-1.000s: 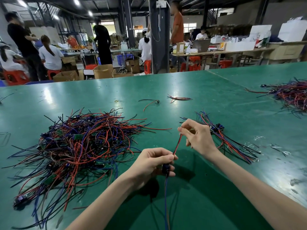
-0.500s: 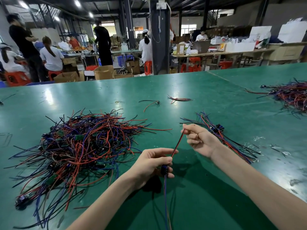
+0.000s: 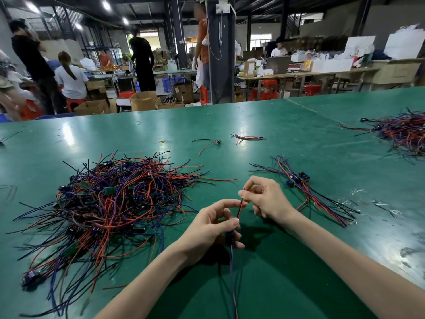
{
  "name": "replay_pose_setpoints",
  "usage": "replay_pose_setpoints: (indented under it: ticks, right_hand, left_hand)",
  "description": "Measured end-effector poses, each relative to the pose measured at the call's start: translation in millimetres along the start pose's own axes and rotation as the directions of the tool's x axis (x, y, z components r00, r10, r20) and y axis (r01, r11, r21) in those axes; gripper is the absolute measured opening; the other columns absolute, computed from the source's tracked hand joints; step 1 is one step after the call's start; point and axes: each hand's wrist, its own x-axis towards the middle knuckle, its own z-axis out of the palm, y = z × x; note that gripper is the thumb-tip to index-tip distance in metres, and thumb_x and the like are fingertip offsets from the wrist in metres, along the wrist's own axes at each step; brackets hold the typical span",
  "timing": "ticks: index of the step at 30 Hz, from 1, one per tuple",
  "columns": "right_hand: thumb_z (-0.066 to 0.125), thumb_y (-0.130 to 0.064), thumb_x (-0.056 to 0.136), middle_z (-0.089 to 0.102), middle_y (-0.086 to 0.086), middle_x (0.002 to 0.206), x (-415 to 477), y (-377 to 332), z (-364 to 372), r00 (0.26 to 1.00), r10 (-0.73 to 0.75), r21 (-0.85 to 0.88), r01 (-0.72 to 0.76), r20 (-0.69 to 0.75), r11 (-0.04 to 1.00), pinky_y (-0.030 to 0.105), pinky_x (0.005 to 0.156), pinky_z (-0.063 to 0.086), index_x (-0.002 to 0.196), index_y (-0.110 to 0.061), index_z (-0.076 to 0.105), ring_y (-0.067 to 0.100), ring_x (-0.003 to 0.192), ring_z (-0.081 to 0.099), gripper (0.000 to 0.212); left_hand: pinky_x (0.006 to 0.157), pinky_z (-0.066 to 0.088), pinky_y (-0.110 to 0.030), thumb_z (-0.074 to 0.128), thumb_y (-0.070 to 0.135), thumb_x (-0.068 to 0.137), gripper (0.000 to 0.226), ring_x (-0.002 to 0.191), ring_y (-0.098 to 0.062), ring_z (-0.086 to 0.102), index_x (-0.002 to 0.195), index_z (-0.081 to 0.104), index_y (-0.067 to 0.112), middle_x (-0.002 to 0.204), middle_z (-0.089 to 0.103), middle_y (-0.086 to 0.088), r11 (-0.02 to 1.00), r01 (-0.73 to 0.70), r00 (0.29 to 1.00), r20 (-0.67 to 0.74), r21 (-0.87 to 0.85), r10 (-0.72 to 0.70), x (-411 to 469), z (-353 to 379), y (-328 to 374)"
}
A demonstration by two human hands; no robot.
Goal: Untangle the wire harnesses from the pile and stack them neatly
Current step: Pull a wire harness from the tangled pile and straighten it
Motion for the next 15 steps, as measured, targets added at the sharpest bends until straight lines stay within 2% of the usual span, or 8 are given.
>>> replay_pose_setpoints:
  ticks: [3, 5, 8, 12, 15]
  right_hand:
    - [0.065, -0.005, 0.086, 0.062, 0.002, 0.053, -1.2, -0.3, 2.1, 0.999, -0.042, -0.039, 0.042, -0.006, 0.998, 0.014, 0.032, 0.03, 0.073, -0.004, 0.053, 0.014, 0.031, 0.039, 0.018]
    - [0.065, -0.005, 0.086, 0.063, 0.005, 0.055, -1.1, -0.1, 2.2, 0.999, -0.038, -0.041, 0.038, -0.002, 0.998, 0.013, 0.032, 0.029, 0.073, -0.005, 0.053, 0.013, 0.03, 0.039, 0.018]
    - [0.066, -0.007, 0.086, 0.062, 0.001, 0.053, -1.2, 2.0, 3.7, 0.999, -0.028, -0.039, 0.029, 0.021, 0.999, 0.014, 0.032, 0.029, 0.072, -0.008, 0.053, 0.013, 0.031, 0.041, 0.019]
    - [0.067, -0.01, 0.086, 0.053, -0.003, 0.044, 2.8, 2.9, 2.8, 1.0, -0.019, 0.009, 0.019, 0.012, 1.0, 0.019, 0.036, 0.031, 0.073, -0.007, 0.053, 0.014, 0.032, 0.039, 0.02]
    - [0.068, -0.012, 0.085, 0.056, 0.0, 0.046, 5.1, -0.8, -2.3, 0.999, -0.009, 0.06, 0.012, -0.043, 0.998, 0.017, 0.033, 0.029, 0.072, -0.009, 0.054, 0.012, 0.031, 0.04, 0.02]
  left_hand:
    - [0.062, 0.056, -0.035, 0.066, 0.003, 0.084, 0.029, 0.061, -0.018, 0.059, 0.109, 0.067, 0.017, 0.084, 0.055, -0.002, 1.0, -0.014, 0.999, -0.044, -0.001, 0.014, 0.7, 0.5, -1.7]
    - [0.063, 0.056, -0.036, 0.065, 0.001, 0.084, 0.028, 0.062, -0.018, 0.059, 0.11, 0.066, 0.012, 0.102, 0.059, -0.003, 0.997, -0.057, 0.995, -0.08, 0.046, 0.06, 0.8, 1.1, -2.4]
    - [0.065, 0.056, -0.037, 0.058, -0.006, 0.089, 0.027, 0.062, -0.019, 0.058, 0.111, 0.066, 0.006, 0.134, 0.05, 0.02, 0.984, -0.125, 0.988, -0.074, 0.126, 0.135, -0.5, 2.8, 0.1]
    - [0.065, 0.056, -0.036, 0.054, -0.007, 0.089, 0.03, 0.061, -0.015, 0.058, 0.117, 0.061, 0.001, 0.139, 0.051, 0.012, 0.986, -0.1, 0.995, -0.003, 0.131, 0.102, -2.5, 4.3, 2.7]
    - [0.063, 0.056, -0.035, 0.055, -0.008, 0.088, 0.03, 0.06, -0.016, 0.058, 0.117, 0.06, 0.0, 0.138, 0.052, 0.011, 0.988, -0.091, 0.996, -0.002, 0.129, 0.092, -2.2, 5.0, 2.7]
